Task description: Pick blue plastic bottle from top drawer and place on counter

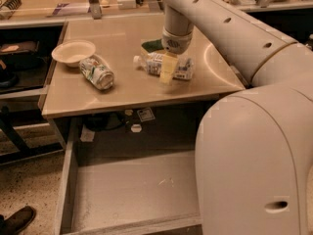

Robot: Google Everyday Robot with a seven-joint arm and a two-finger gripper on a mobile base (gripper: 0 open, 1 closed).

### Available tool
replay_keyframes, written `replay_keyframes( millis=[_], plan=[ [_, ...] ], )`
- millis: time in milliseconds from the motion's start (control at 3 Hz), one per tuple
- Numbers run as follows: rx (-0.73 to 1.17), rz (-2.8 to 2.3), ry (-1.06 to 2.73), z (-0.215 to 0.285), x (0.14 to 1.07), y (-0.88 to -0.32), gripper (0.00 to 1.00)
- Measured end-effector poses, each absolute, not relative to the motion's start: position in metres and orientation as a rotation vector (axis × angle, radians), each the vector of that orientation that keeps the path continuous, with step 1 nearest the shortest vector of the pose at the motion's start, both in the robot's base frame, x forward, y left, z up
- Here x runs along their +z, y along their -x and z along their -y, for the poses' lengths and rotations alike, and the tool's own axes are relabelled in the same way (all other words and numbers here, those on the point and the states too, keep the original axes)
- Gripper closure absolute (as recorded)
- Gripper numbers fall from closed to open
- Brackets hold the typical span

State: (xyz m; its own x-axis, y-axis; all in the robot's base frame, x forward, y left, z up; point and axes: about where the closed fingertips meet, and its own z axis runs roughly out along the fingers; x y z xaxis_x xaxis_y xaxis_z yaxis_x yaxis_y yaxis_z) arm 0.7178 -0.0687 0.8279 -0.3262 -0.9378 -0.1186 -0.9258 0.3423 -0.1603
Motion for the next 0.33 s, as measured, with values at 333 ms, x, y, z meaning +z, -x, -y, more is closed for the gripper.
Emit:
replay_keyframes(
  millis=[333],
  plan=[
    [-0.094,-2.412,1.697,0.0687,0.8279,-0.7178,0.0]
  ],
)
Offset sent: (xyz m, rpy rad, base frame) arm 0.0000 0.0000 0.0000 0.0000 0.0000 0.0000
